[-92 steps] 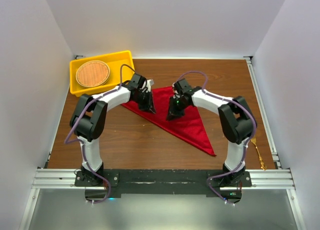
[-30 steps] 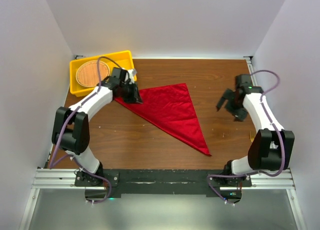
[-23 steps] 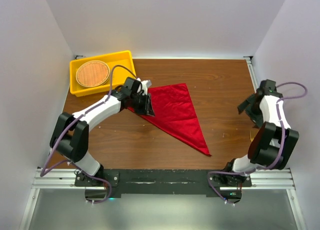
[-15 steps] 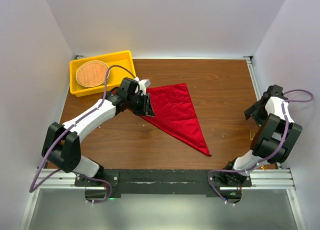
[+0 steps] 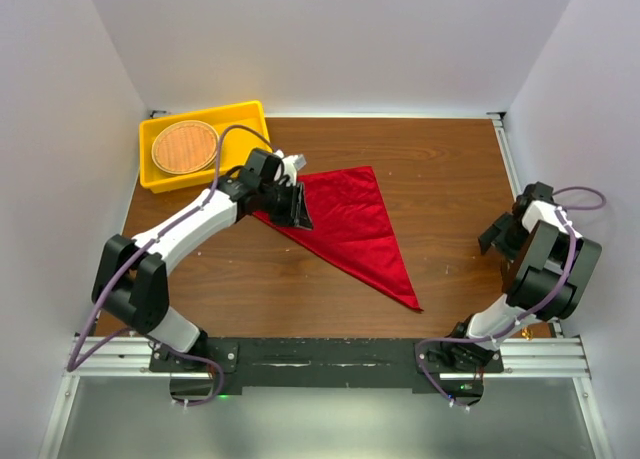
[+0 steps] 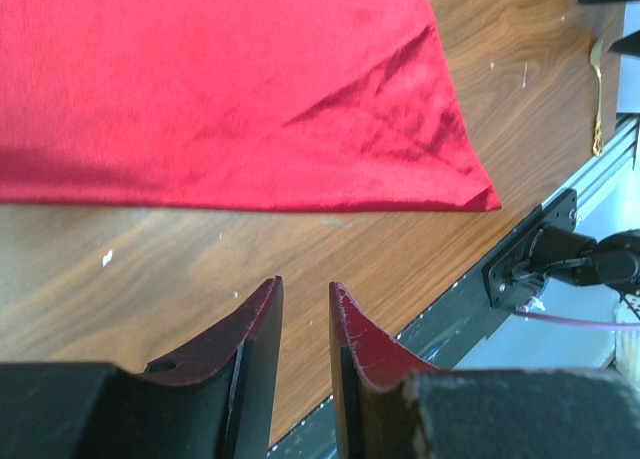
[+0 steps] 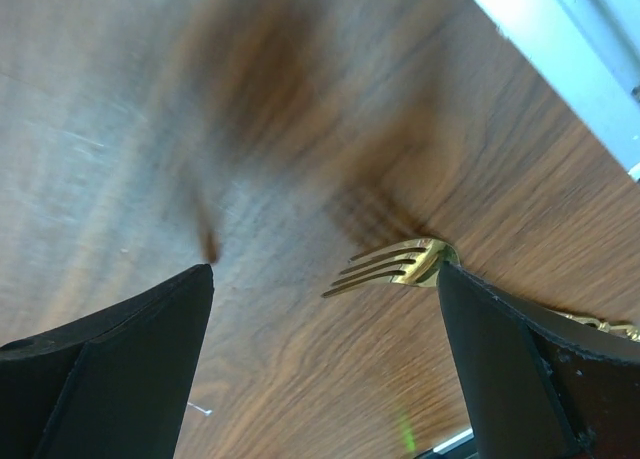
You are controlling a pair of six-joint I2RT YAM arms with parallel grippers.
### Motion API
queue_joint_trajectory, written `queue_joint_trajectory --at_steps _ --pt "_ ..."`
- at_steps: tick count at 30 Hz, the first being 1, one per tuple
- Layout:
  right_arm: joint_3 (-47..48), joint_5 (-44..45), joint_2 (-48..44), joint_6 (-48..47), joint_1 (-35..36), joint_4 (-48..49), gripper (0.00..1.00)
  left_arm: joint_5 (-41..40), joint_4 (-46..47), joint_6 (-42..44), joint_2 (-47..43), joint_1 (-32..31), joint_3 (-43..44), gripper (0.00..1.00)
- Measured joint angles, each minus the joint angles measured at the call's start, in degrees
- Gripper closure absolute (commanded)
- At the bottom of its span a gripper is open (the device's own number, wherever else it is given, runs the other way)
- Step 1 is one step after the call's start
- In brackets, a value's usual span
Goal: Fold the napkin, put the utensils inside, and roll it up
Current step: Grab a utensil with the right arm
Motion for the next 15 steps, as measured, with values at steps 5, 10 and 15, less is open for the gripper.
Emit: queue_joint_trajectory --at_steps 5,10,15 --pt "-2.2 -1.4 -0.5 0.1 0.0 2.0 0.05 0.6 -0.2 0.6 3.8 0.0 3.8 0.7" --pt "-2.3 -3.1 -0.3 0.8 1.2 3.7 0.06 0.8 -0.7 0.8 4.4 0.0 4.0 0.7" --pt "-0.9 -5.6 0.9 4.0 6.3 5.1 0.06 0.7 -1.3 1.5 4.4 0.1 4.0 0.7"
